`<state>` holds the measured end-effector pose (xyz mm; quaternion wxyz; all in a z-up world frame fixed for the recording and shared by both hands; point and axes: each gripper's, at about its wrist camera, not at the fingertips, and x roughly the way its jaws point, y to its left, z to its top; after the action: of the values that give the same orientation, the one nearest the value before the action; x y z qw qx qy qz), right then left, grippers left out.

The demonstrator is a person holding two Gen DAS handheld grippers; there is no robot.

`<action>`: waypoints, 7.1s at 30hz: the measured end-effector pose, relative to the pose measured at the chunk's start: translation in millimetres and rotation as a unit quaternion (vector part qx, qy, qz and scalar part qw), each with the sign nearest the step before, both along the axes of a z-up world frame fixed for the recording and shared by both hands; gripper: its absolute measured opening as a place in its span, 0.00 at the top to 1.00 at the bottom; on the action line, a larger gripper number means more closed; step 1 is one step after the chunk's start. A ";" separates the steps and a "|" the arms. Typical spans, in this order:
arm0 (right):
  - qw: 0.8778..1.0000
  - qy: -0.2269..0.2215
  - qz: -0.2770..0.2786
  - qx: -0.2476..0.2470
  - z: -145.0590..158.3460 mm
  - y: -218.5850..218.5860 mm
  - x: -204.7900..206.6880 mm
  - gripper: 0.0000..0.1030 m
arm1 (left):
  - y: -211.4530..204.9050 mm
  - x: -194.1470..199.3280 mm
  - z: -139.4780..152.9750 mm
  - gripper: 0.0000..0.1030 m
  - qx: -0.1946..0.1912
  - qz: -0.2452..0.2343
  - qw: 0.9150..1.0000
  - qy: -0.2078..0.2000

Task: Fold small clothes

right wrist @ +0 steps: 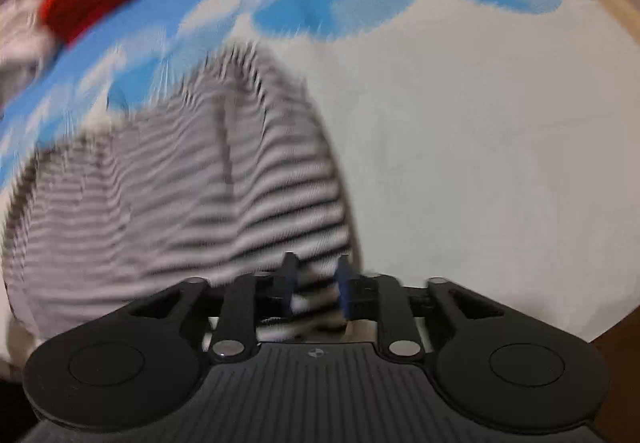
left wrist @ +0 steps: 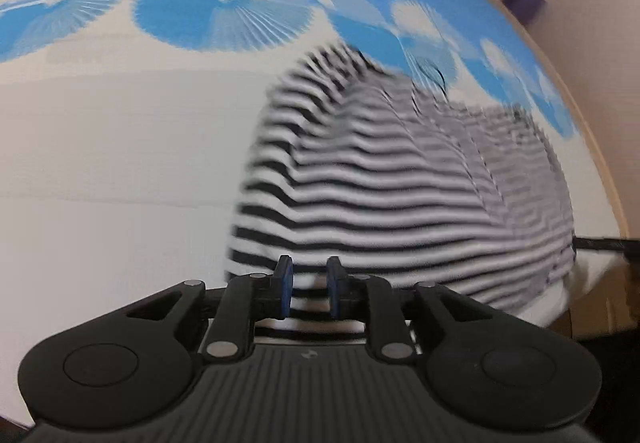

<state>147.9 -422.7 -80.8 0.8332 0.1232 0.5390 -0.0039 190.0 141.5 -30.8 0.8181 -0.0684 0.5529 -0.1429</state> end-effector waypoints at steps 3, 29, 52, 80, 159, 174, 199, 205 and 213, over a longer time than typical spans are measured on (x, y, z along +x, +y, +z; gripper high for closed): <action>0.995 0.070 0.035 -0.054 -25.8 10.9 5.2 0.73 | -11.8 4.0 -34.1 0.73 0.086 -0.011 0.994 0.071; 0.985 -0.143 -0.017 -0.095 -1.3 35.2 115.8 0.51 | -63.7 108.8 -15.3 0.45 0.121 0.039 0.980 -0.153; 0.975 -0.114 0.003 -0.190 -32.2 63.2 168.9 0.72 | -43.8 150.8 -34.5 0.50 0.125 0.060 0.985 -0.098; 0.981 -0.021 0.165 -0.102 1.7 46.0 24.6 0.61 | -45.1 25.7 -33.5 0.57 0.129 -0.144 0.981 -0.001; 0.937 -0.144 -0.316 0.031 28.6 -95.5 -116.2 0.61 | -337.5 -51.7 77.1 0.58 0.005 -0.149 0.975 -0.163; 0.993 -0.057 -0.096 0.029 6.2 -39.3 -23.3 0.39 | -197.4 -12.8 45.7 0.36 -0.025 -0.072 0.992 -0.098; 0.998 -0.001 0.033 -0.057 -15.5 15.9 -9.1 0.95 | -246.5 128.7 -51.8 0.62 -0.172 -0.018 0.985 0.007; 0.991 -0.059 0.116 -0.011 6.2 72.8 -9.5 0.95 | -183.2 123.1 -5.2 0.62 -0.130 0.002 0.990 -0.047; 0.979 -0.100 0.163 0.069 28.1 138.4 -4.2 0.95 | -69.7 110.8 25.6 0.42 -0.011 0.082 0.994 -0.074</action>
<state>143.8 -284.3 -52.7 0.8619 0.0911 0.4646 0.1816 300.8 71.8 -5.2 0.8650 -0.1118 0.4815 -0.0860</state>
